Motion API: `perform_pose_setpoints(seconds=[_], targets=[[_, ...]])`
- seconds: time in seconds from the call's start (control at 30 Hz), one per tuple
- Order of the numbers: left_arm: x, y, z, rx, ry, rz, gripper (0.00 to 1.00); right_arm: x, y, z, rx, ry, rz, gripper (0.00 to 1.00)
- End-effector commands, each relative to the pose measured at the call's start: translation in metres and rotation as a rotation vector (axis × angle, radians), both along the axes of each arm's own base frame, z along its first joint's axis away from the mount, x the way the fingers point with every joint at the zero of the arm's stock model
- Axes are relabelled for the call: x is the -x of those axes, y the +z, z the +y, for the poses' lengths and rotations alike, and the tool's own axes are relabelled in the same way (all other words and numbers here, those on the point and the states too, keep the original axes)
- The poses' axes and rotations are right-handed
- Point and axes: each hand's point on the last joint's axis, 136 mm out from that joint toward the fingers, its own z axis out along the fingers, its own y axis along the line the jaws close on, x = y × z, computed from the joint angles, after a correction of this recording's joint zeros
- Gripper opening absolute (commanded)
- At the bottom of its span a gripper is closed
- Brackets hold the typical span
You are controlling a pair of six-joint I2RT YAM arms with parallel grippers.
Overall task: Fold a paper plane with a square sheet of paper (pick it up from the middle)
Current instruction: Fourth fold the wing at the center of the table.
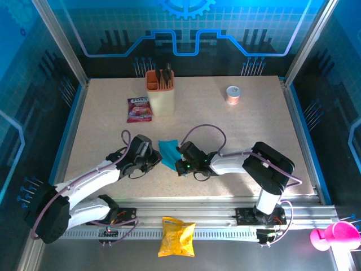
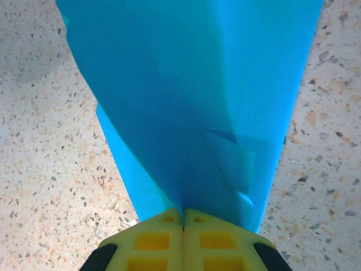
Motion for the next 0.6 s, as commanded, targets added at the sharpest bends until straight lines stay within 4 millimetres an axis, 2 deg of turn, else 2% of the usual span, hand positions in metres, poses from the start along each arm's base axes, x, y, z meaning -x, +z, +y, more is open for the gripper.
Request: perform_pose_setpoints(seconds=[0.0, 0.57], targets=[[0.002, -0.009, 0.004, -0.048, -0.026, 0.004, 0.16, 0.012, -0.026, -0.023, 0.025, -0.042, 0.116, 0.0], [0.001, -0.026, -0.004, -0.125, -0.135, 0.02, 0.14, 0.016, -0.032, -0.022, -0.128, -0.029, 0.384, 0.0]])
